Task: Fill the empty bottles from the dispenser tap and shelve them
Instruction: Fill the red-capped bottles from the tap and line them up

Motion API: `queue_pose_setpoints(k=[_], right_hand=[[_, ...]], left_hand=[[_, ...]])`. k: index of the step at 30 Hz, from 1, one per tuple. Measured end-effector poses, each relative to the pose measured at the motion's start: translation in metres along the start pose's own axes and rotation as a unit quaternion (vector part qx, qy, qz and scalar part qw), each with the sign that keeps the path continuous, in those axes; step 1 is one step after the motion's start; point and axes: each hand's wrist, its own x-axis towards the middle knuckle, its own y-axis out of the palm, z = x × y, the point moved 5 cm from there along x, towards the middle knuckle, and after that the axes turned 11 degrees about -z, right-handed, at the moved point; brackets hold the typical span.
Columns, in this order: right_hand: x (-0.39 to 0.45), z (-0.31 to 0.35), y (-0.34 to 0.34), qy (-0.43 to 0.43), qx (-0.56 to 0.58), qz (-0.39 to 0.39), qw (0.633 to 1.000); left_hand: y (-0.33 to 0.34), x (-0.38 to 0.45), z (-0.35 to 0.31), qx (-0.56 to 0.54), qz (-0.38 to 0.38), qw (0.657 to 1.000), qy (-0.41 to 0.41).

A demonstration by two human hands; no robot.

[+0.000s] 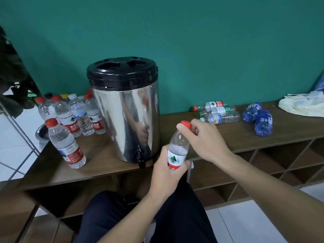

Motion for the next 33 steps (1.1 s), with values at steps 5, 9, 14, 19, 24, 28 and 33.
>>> queue_pose_setpoints(k=[5,9,14,19,24,28,33], right_hand=[[0.008,0.02,-0.003,-0.046,-0.12,0.037,0.991],[0.016,0.022,0.01,-0.042,-0.096,0.103,0.989],[0.013,0.036,0.013,-0.16,-0.083,0.193,0.965],[0.01,0.036,0.009,-0.211,-0.102,0.285,0.929],[0.002,0.032,0.011,-0.234,-0.11,0.347,0.901],[-0.006,0.029,0.017,-0.266,-0.097,0.369,0.885],[-0.002,0.032,0.023,-0.251,-0.03,0.352,0.901]], left_hand=[[-0.014,-0.015,0.006,0.03,-0.003,1.0,0.007],[-0.021,-0.018,0.013,0.039,0.001,0.999,0.002],[-0.031,-0.016,0.021,-0.013,0.036,0.999,-0.013],[-0.045,-0.01,0.03,-0.038,0.08,0.996,-0.02],[-0.05,-0.013,0.048,-0.049,0.122,0.99,-0.048],[-0.051,-0.019,0.062,-0.055,0.158,0.983,-0.073],[-0.05,-0.021,0.076,-0.038,0.151,0.985,-0.072]])
